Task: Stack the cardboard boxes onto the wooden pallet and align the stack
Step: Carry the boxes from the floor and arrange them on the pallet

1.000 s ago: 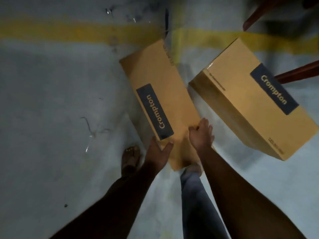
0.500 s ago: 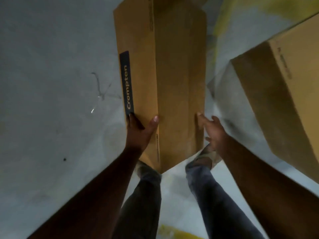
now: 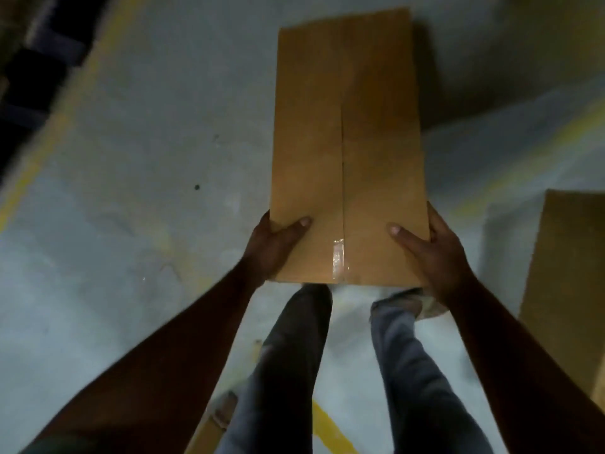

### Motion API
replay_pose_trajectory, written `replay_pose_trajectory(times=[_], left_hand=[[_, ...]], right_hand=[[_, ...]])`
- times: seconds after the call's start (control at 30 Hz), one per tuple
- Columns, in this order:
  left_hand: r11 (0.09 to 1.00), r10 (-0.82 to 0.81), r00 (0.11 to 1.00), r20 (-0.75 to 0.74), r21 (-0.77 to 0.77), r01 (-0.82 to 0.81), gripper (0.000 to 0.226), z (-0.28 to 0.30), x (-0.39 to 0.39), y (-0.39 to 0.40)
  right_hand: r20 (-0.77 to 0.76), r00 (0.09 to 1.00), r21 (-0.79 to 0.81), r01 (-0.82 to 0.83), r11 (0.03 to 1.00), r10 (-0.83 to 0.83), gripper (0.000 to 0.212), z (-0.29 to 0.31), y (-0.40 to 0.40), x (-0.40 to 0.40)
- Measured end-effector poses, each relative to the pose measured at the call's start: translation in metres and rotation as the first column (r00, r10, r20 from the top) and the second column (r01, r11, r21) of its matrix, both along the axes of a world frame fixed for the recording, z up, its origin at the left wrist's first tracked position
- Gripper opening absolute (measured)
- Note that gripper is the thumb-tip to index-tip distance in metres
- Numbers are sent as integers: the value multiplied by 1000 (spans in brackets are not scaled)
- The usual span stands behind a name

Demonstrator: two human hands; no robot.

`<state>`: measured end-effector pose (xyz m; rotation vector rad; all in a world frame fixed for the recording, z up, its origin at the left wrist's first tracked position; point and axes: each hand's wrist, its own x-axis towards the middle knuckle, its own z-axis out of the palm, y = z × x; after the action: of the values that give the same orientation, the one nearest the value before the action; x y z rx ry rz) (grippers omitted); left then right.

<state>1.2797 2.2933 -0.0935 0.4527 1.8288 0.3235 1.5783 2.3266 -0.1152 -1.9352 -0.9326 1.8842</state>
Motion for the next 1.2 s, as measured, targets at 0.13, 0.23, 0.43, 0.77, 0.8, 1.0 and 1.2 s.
replay_pose_trajectory(times=[0.13, 0.23, 0.43, 0.77, 0.8, 1.0, 1.2], left_hand=[[949, 310, 951, 16, 52, -310, 103, 111, -46, -59], [875, 467, 881, 78, 107, -473, 103, 193, -71, -103], [584, 746, 642, 177, 290, -758, 84, 335, -123, -187], [12, 960, 138, 244, 456, -890, 72, 399, -238, -344], [-29, 963, 99, 252, 459, -888, 74, 403, -254, -362], [-185, 966, -64, 250, 500, -846, 64, 432, -346, -470], [-290, 949, -155, 275, 565, -772, 73, 440, -434, -559]], right_hand=[[-76, 980, -44, -187, 981, 183, 68, 114, 19, -61], [-100, 935, -50, -346, 937, 340, 66, 198, 32, -112], [-72, 722, 96, -682, 725, 688, 58, 366, 39, -250], [-45, 245, 241, -938, 249, 968, 53, 470, -77, -526], [-54, 214, 246, -944, 221, 975, 55, 475, -96, -555], [-147, 51, 296, -951, 93, 988, 47, 506, -207, -695], [-233, -107, 323, -946, -27, 967, 53, 512, -302, -823]])
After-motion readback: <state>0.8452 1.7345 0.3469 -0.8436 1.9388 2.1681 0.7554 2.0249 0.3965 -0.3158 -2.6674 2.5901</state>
